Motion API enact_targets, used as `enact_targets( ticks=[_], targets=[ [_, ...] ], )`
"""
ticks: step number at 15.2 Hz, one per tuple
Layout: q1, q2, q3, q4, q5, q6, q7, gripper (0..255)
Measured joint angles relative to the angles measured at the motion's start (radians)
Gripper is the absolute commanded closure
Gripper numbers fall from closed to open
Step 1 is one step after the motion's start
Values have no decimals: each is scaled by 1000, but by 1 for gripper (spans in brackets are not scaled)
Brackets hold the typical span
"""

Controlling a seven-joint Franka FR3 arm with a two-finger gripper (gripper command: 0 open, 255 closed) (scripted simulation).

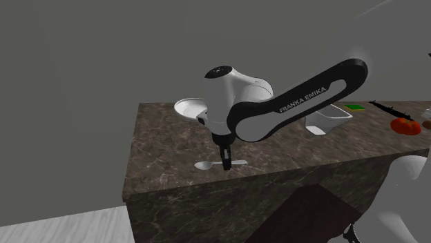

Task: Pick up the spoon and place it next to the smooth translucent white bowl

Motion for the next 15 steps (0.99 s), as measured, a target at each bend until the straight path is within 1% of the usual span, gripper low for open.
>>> enact_targets(
  ticks=[9, 15],
  targets=[
    [0, 0, 0, 0, 0, 0, 0, 255],
    [0, -41, 0, 27, 20, -63, -25, 255]
  ],
)
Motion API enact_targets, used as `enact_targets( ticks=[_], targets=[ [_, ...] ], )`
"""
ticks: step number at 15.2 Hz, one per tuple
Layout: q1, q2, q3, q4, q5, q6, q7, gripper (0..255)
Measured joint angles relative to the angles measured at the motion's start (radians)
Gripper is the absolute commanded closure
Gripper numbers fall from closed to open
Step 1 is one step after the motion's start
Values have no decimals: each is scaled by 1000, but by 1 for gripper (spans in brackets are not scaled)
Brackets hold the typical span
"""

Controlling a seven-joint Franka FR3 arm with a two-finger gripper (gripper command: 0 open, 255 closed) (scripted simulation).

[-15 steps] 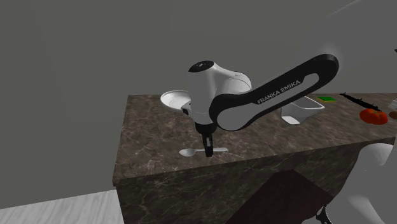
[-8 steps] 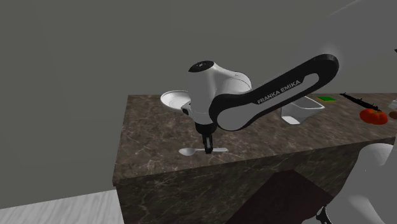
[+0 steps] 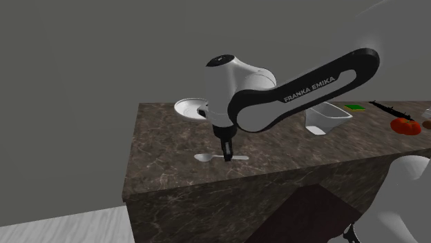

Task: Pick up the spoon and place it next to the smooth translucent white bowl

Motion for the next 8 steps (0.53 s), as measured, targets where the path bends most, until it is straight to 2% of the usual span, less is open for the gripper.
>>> enact_targets(
  ticks=[8],
  targets=[
    [1, -55, -1, 51, 24, -100, -33, 255]
  ],
)
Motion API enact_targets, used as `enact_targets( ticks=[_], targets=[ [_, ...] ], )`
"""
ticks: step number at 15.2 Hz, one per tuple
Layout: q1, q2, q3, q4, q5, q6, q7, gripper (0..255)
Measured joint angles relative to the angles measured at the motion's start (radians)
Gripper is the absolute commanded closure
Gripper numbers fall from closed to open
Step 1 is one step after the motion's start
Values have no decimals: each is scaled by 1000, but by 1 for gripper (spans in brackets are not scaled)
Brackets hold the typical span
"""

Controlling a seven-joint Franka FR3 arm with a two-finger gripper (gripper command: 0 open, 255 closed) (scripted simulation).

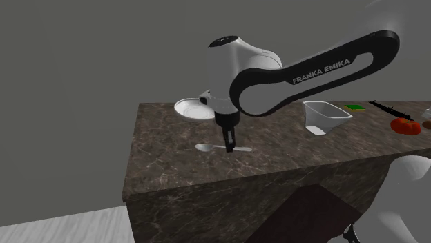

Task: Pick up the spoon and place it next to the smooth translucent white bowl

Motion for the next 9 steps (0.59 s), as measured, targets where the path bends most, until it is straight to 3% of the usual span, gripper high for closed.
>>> enact_targets(
  ticks=[9],
  targets=[
    [2, -39, 0, 82, 18, -118, -29, 255]
  ],
)
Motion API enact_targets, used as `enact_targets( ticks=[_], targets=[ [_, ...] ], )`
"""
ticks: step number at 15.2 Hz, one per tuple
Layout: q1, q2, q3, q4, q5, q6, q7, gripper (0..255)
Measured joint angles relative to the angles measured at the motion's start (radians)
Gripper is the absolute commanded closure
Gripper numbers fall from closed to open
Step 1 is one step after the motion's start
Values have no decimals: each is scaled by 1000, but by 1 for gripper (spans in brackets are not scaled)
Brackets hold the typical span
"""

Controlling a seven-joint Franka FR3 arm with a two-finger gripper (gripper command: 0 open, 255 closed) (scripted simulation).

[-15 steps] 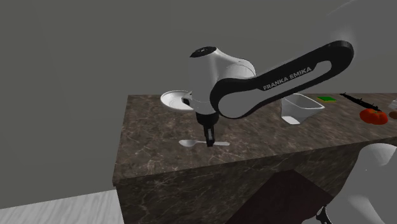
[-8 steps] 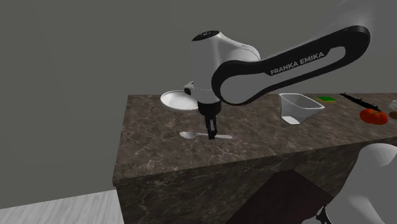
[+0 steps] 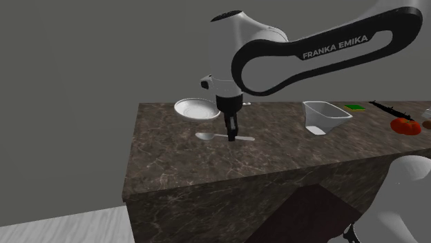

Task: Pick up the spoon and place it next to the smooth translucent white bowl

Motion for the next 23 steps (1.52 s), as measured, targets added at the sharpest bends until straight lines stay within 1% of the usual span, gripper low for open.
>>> enact_targets(
  ticks=[17, 20, 23],
  targets=[
    [0, -35, -2, 187, 15, -217, -46, 255],
    [-20, -63, -30, 169, 8, -216, -94, 255],
    [-50, -93, -73, 136, -4, -199, -163, 255]
  ],
)
